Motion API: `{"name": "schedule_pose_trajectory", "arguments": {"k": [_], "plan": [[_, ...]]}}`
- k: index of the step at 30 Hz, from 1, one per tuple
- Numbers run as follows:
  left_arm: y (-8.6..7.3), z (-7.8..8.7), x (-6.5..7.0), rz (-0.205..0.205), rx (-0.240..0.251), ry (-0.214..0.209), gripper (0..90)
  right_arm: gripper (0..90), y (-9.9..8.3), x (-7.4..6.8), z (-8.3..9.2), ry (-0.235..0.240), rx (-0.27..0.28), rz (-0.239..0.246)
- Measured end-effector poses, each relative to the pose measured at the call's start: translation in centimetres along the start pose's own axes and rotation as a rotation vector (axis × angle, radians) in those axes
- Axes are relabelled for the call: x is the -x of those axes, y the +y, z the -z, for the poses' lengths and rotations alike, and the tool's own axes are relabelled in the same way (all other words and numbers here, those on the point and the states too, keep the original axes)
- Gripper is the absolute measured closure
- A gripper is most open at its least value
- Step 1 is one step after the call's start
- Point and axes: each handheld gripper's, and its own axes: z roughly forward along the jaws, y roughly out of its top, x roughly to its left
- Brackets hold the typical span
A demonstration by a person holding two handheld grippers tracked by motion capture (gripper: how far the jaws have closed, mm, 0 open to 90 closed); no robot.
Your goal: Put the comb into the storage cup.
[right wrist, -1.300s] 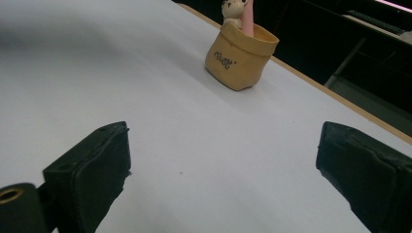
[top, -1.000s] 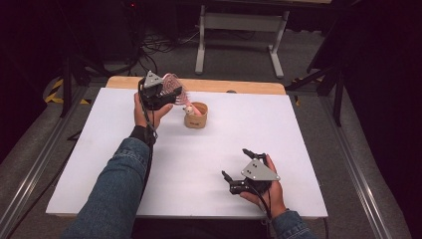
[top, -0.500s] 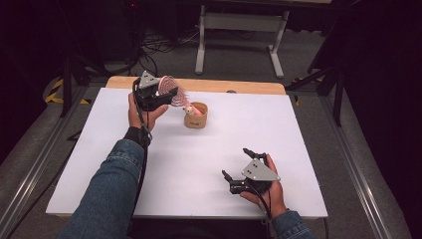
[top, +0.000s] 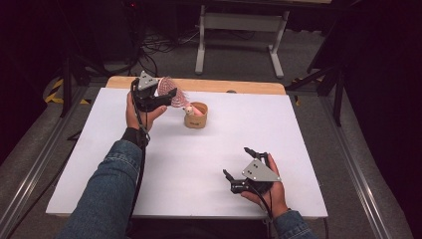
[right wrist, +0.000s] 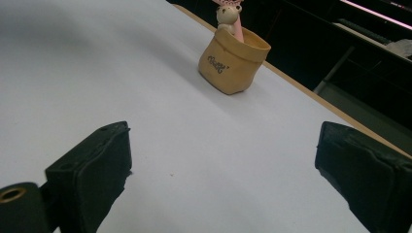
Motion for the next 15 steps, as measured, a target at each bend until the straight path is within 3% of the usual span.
{"name": "schedule_pose_trajectory", "arguments": {"k": [5, 15], "plan": [[-0.15, 0.29, -0.20, 0.012, 0.013, -0.001, 29.0, 6.8, 0.03, 0.03, 0.01, 0.003, -0.002, -0.006], [-0.29, 0.56, -0.24, -0.004, 0.012, -0.011, 16.3, 7.0, -0.01, 0.11, 0.10, 0.008, 0.000, -0.015]]}}
